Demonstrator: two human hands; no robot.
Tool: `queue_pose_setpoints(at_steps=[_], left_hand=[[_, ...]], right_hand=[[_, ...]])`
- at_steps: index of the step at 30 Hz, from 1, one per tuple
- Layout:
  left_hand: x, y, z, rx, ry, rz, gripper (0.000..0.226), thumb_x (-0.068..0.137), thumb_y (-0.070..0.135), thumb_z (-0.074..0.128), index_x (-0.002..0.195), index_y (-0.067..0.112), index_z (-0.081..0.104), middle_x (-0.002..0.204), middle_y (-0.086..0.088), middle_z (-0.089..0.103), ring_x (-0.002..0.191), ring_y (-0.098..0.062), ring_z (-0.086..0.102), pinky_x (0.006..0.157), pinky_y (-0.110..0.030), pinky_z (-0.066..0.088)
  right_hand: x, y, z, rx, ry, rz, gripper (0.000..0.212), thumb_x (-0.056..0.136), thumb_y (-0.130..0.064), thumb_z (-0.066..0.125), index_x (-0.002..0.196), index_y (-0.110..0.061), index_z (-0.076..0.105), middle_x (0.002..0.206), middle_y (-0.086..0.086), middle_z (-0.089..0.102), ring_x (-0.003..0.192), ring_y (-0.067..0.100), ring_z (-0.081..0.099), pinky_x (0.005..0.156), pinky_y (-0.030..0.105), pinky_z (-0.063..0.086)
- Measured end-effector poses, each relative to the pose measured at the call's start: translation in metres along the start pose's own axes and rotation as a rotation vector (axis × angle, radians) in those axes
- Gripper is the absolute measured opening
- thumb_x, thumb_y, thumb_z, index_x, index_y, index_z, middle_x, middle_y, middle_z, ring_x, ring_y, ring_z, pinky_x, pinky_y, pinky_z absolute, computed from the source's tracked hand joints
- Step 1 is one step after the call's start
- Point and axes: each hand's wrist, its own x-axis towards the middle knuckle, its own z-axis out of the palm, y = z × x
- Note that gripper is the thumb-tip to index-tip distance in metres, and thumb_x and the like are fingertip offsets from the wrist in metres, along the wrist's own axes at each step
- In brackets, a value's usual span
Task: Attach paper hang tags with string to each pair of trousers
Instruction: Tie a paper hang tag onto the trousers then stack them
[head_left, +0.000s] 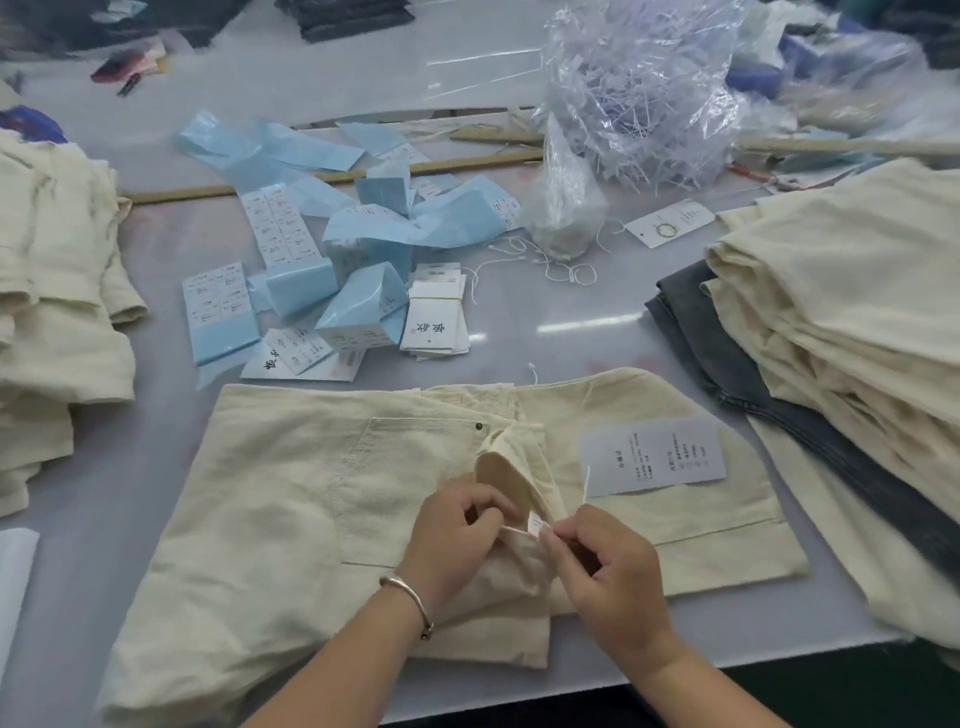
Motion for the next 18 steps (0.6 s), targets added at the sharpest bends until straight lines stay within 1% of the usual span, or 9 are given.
queue_pose_setpoints(at_steps=[2,4,6,8,11,13,15,16,18], left_hand=[[0.001,0.000,-0.004,0.001,-0.047,-0.025,0.025,0.067,0.020,0.051,0.062,0.034,0.072,0.077,-0.007,0.067,0.073,-0.013,0.058,0.067,-0.020,0.044],[0.001,0.001,-0.005,-0.021,-0.059,-0.041,0.026,0.066,0.020,0.053,0.058,0.037,0.071,0.076,-0.007,0.068,0.069,-0.010,0.057,0.065,-0.020,0.044],[0.001,0.001,-0.005,-0.061,-0.057,-0.054,0.028,0.065,0.020,0.054,0.054,0.040,0.071,0.070,-0.002,0.068,0.061,-0.003,0.054,0.060,-0.018,0.042],[0.002,0.000,-0.005,-0.090,-0.070,-0.069,0.030,0.066,0.017,0.057,0.055,0.040,0.072,0.064,0.005,0.066,0.057,-0.003,0.052,0.057,-0.019,0.041],[0.003,-0.006,-0.007,-0.126,-0.113,-0.082,0.039,0.074,0.003,0.060,0.058,0.035,0.074,0.058,0.012,0.061,0.053,-0.002,0.049,0.054,-0.019,0.039],[0.002,-0.006,-0.007,-0.132,-0.142,-0.095,0.029,0.073,0.006,0.062,0.060,0.029,0.075,0.058,0.008,0.058,0.051,-0.004,0.046,0.052,-0.017,0.037],[0.002,-0.004,-0.007,-0.120,-0.187,-0.092,0.011,0.067,0.018,0.066,0.062,0.021,0.075,0.055,0.004,0.056,0.052,-0.006,0.043,0.053,-0.019,0.036],[0.003,-0.003,-0.007,-0.118,-0.211,-0.091,0.008,0.068,0.022,0.069,0.063,0.018,0.075,0.053,0.006,0.055,0.052,-0.006,0.043,0.054,-0.019,0.036],[0.003,-0.003,-0.008,-0.099,-0.250,-0.089,0.008,0.074,0.018,0.078,0.066,0.019,0.076,0.052,0.011,0.059,0.053,-0.005,0.045,0.056,-0.018,0.037]], right_hand=[[-0.009,0.000,0.005,-0.044,0.008,-0.084,0.020,0.088,-0.021,0.065,0.069,-0.014,0.066,0.063,-0.010,0.047,0.052,0.007,0.043,0.045,0.027,0.038],[-0.017,0.001,0.009,-0.086,0.032,-0.122,0.021,0.091,-0.021,0.062,0.074,-0.011,0.069,0.065,-0.006,0.048,0.052,0.010,0.043,0.044,0.027,0.039],[-0.022,0.001,0.013,-0.136,0.065,-0.154,0.021,0.092,-0.020,0.062,0.078,-0.008,0.072,0.065,-0.003,0.049,0.053,0.011,0.044,0.045,0.028,0.040],[-0.024,0.000,0.016,-0.171,0.086,-0.174,0.023,0.093,-0.020,0.061,0.080,-0.006,0.073,0.066,-0.002,0.050,0.054,0.012,0.044,0.046,0.027,0.040],[-0.026,0.001,0.018,-0.206,0.098,-0.207,0.019,0.092,-0.017,0.062,0.084,-0.005,0.075,0.067,0.000,0.052,0.056,0.014,0.046,0.047,0.028,0.041],[-0.029,0.002,0.017,-0.238,0.095,-0.247,0.013,0.089,-0.013,0.066,0.088,-0.005,0.076,0.068,0.002,0.053,0.056,0.015,0.046,0.048,0.028,0.040],[-0.032,0.003,0.017,-0.273,0.090,-0.290,0.013,0.088,-0.009,0.067,0.095,-0.004,0.076,0.070,0.003,0.055,0.057,0.016,0.046,0.049,0.027,0.040],[-0.033,0.004,0.017,-0.291,0.088,-0.308,0.015,0.087,-0.008,0.067,0.099,-0.005,0.076,0.071,0.004,0.056,0.058,0.016,0.048,0.051,0.026,0.040],[-0.035,0.006,0.016,-0.315,0.092,-0.337,0.018,0.087,-0.008,0.068,0.104,-0.005,0.075,0.073,0.005,0.058,0.060,0.016,0.050,0.054,0.024,0.041]])
